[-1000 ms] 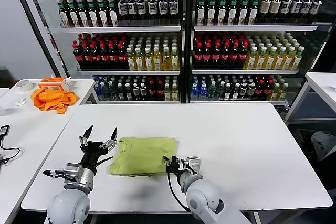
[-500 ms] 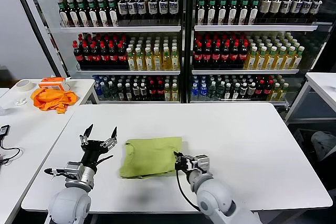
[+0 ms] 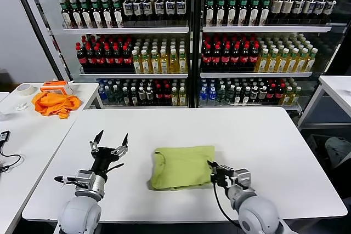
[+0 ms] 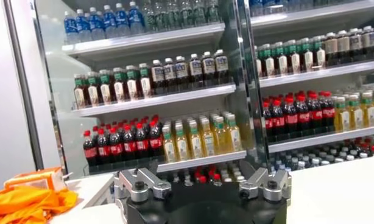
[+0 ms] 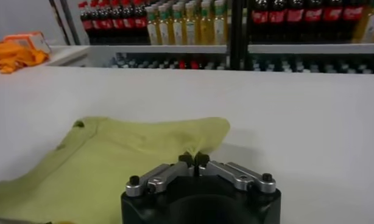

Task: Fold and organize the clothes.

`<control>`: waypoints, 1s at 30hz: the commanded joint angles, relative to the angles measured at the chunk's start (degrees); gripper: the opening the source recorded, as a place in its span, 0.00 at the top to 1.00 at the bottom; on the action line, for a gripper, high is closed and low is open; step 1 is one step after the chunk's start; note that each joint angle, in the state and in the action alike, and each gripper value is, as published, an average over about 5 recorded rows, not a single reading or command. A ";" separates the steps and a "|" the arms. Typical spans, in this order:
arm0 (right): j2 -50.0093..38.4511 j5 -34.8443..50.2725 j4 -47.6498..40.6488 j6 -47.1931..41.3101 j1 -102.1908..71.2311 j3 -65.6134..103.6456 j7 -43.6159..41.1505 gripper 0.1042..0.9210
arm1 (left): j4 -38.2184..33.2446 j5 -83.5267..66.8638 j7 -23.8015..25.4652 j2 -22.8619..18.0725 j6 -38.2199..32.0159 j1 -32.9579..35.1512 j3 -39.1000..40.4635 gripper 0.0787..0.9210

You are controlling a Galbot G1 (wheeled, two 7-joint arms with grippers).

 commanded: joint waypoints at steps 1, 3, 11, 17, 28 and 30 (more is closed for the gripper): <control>-1.25 -7.62 1.96 0.82 -8.00 6.99 -2.44 0.98 | 0.64 2.89 -0.09 -0.21 -0.96 0.13 1.00 0.12; -0.69 -9.17 2.35 1.36 -8.70 7.81 -2.37 0.98 | 0.92 3.58 -0.05 -0.21 -1.49 0.09 1.22 0.12; -2.29 -6.77 8.21 4.89 -12.62 19.12 -4.37 0.81 | 1.04 5.01 -0.09 -0.14 -5.01 -0.48 2.51 0.12; -0.67 -13.47 2.91 10.60 -7.35 22.18 -5.50 0.60 | 1.86 5.77 0.44 -0.40 -6.44 -0.59 2.62 0.12; 3.01 -17.32 -7.45 18.59 -1.40 20.25 -7.80 0.23 | 1.68 5.72 1.57 -0.60 -8.27 -0.37 3.04 0.12; 3.40 -18.63 -8.28 19.34 -1.49 20.12 -7.82 0.17 | 2.56 5.78 1.63 -0.48 -8.49 -1.16 2.73 0.12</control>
